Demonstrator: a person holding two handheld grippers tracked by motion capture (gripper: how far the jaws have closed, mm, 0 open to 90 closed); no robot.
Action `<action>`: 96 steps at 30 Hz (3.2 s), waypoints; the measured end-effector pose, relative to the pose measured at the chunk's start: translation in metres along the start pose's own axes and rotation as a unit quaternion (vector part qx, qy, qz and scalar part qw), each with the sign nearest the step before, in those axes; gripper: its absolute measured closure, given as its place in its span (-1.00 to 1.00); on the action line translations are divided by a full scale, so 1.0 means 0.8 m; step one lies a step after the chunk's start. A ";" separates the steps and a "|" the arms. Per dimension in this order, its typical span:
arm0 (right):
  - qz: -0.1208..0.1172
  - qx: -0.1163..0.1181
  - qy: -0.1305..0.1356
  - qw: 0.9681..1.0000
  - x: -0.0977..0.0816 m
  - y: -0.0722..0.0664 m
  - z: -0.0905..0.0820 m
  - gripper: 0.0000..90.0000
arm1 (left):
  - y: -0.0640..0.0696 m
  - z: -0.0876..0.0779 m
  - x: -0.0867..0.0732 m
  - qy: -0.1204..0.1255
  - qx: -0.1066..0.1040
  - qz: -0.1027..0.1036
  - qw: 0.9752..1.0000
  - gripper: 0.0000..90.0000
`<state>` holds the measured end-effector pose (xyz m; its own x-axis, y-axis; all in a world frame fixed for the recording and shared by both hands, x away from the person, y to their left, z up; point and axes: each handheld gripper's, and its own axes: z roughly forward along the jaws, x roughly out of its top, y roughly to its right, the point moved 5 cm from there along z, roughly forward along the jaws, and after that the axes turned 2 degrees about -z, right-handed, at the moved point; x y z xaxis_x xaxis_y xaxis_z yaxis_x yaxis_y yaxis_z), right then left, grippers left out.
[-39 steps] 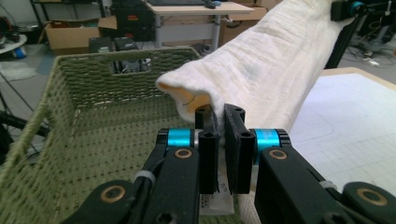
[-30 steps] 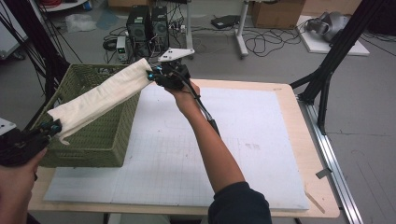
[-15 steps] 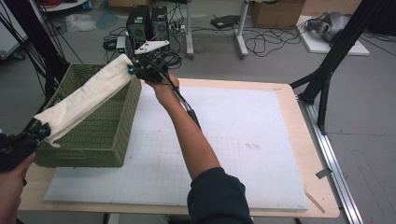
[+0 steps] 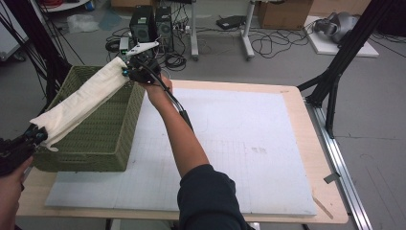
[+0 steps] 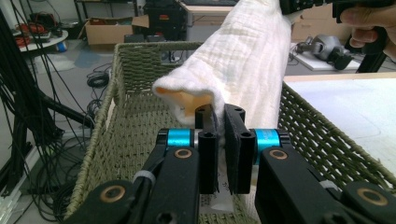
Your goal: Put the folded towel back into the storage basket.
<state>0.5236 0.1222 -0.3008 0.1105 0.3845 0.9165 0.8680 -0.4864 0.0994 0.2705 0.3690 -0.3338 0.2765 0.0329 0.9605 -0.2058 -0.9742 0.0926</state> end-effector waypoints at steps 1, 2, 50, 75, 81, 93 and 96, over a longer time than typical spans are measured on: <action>0.000 0.000 -0.001 1.000 -0.001 0.000 0.002 0.85 | -0.001 0.001 -0.001 0.001 0.002 -0.001 1.000 0.87; 0.001 -0.001 -0.002 1.000 -0.001 0.000 0.004 0.85 | -0.003 0.001 -0.001 -0.001 0.003 0.000 1.000 0.87; 0.031 -0.037 0.029 0.998 -0.063 0.034 -0.116 -0.60 | 0.087 0.062 0.017 0.024 -0.088 -0.009 0.996 -0.55; 0.043 -0.075 0.034 0.996 -0.163 0.039 -0.268 -0.74 | 0.202 0.114 -0.001 0.017 -0.205 0.018 0.978 -0.53; 0.041 -0.098 0.034 0.994 -0.187 0.037 -0.310 -0.74 | 0.232 0.129 -0.010 0.010 -0.233 0.026 0.972 -0.53; 0.057 -0.160 0.020 0.985 -0.258 0.036 -0.395 -0.76 | 0.282 0.155 -0.034 0.007 -0.270 0.036 0.962 -0.53; 0.064 -0.172 0.006 0.983 -0.280 0.032 -0.411 -0.76 | 0.291 0.159 -0.044 0.000 -0.276 0.040 0.960 -0.53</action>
<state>0.3622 -0.2344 -0.3760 0.2019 0.2945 0.9341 0.6316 -0.7680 0.1056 0.3325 0.1122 -0.3792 0.2387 -0.0359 0.9704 -0.6928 -0.7066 0.1442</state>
